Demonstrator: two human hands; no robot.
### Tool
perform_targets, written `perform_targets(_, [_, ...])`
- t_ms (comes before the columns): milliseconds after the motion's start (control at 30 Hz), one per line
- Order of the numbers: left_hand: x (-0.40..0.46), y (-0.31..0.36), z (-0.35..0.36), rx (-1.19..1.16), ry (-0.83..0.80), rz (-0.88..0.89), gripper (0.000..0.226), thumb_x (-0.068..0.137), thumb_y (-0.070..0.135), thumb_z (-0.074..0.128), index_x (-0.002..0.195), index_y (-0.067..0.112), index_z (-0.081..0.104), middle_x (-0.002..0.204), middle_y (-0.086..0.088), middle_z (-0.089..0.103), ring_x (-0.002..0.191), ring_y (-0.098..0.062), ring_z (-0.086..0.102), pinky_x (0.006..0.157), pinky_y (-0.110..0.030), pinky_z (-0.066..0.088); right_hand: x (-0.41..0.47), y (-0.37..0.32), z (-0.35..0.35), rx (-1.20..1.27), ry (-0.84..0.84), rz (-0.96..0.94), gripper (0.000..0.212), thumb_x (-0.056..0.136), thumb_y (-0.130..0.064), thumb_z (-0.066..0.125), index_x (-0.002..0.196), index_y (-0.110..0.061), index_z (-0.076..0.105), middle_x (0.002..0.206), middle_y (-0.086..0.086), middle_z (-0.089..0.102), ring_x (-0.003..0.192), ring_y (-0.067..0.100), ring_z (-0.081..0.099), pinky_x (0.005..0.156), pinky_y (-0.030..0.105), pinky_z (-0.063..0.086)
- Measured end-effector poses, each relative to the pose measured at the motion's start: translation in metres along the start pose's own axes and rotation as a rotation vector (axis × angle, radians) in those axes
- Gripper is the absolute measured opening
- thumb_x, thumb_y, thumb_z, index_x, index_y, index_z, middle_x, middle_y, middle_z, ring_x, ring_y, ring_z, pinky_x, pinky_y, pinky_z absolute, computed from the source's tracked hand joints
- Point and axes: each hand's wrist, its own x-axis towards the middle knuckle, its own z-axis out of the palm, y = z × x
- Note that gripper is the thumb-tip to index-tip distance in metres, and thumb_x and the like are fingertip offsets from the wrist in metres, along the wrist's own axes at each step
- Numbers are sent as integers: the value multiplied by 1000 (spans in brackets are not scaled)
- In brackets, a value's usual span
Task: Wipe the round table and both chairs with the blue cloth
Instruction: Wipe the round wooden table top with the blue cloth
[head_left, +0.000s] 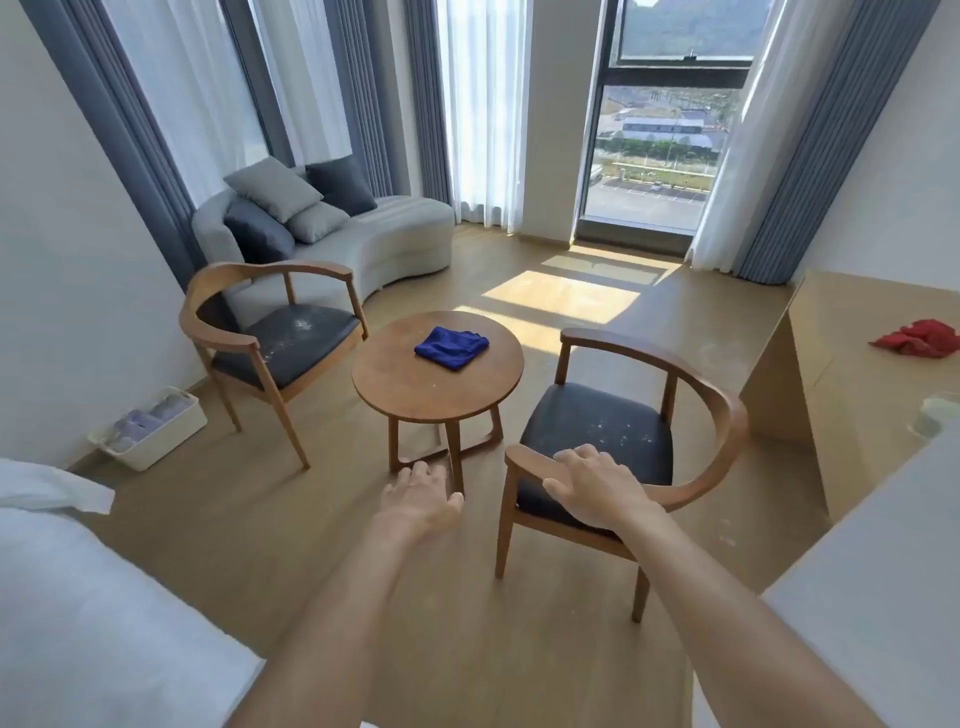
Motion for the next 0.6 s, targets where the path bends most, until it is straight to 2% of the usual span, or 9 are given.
perform_targets(200, [46,17,-9,23,-34,-66,51,94,43,35,138,17,39,148,-8,32,134,-24,31,108,-41,31,62,25,-6,34,-62,-1,44,98,-44,46,135,-21,50,136,5,51,118,25,54,97,38,50])
perform_targets(400, [87,6,-23,26,-34,-138,48,94,44,36,135,19,42,138,-5,40,129,-22,37,103,-39,35,119,20,5,77,-115,-58,46,97,-45,44,135,-20,49,136,5,50,118,25,52,98,41,48])
perform_targets(600, [134,-25,-43,-49,-6,-203,44,93,44,38,131,22,45,134,-3,42,124,-20,40,101,-38,38,191,3,10,30,-130,-102,46,97,-44,46,137,-21,48,132,5,51,117,22,52,96,36,48])
